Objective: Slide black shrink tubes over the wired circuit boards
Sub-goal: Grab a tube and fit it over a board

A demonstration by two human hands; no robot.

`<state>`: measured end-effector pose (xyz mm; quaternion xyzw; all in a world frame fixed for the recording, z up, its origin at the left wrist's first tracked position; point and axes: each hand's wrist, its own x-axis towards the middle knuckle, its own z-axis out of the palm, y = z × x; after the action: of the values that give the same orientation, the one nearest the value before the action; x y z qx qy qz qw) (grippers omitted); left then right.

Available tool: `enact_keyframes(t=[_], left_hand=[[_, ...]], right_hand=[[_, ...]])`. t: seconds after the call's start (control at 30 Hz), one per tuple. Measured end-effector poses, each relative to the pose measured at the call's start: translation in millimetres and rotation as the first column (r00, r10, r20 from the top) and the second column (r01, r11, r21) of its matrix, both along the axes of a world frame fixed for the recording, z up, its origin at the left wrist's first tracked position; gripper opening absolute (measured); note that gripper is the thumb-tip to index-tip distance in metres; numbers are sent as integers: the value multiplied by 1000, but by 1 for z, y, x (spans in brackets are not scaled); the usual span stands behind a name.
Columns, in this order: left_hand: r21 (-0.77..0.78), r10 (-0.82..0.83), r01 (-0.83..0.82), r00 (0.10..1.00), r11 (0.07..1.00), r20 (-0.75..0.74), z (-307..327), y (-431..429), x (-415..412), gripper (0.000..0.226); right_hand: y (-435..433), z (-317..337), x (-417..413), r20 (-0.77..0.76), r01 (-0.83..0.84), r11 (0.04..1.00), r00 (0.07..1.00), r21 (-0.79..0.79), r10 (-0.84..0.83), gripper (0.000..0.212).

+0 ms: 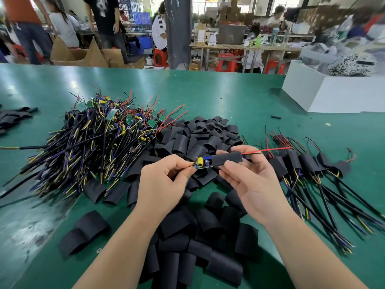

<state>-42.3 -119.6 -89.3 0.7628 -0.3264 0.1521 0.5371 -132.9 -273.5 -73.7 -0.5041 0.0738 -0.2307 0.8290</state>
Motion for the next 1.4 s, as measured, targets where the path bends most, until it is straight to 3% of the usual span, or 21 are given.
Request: enact_keyframes(t=[0.17,0.27,0.5,0.63,0.9,1.1,1.17,1.23,1.33,1.4], left_hand=[[-21,-4,5,1000,1000,29,-1,-1,-1,17],[23,-20,17,993,1000,117,-3,-2,-3,4],[163,21,-93,916,982,400,-1,-2,-6,20],[214,53,-189,854,958,518,-2,1,-4,7],[220,75,-183,902,958,424,-1,1,-5,3],[174,-96,61,976,983,197,6,0,-10,24],[111,-23,3,983,994,182,11,6,-4,28],[46,176,-189,963,981,204,13,16,11,22],[219,487,-506,863,835,135,5,32,39,20],[467,601,-543,799,698,30,-3,39,50,32]], right_hand=[[1,0,-1,-21,11,1000,1000,-4,-11,24],[1,-1,-1,-70,29,999,997,-39,-32,19],[8,-4,-1,-122,-9,995,992,-99,-4,24],[9,-9,0,-131,13,983,991,-185,-38,16],[10,-10,-1,-139,-39,941,990,-335,-8,44],[13,-4,4,-81,-17,991,996,134,28,61],[0,3,3,-96,69,956,994,284,-43,61],[-20,13,-2,-118,160,943,984,293,-130,41],[-49,22,-12,-132,336,936,937,101,-322,6],[-63,25,-19,-167,516,827,816,-222,-554,16]])
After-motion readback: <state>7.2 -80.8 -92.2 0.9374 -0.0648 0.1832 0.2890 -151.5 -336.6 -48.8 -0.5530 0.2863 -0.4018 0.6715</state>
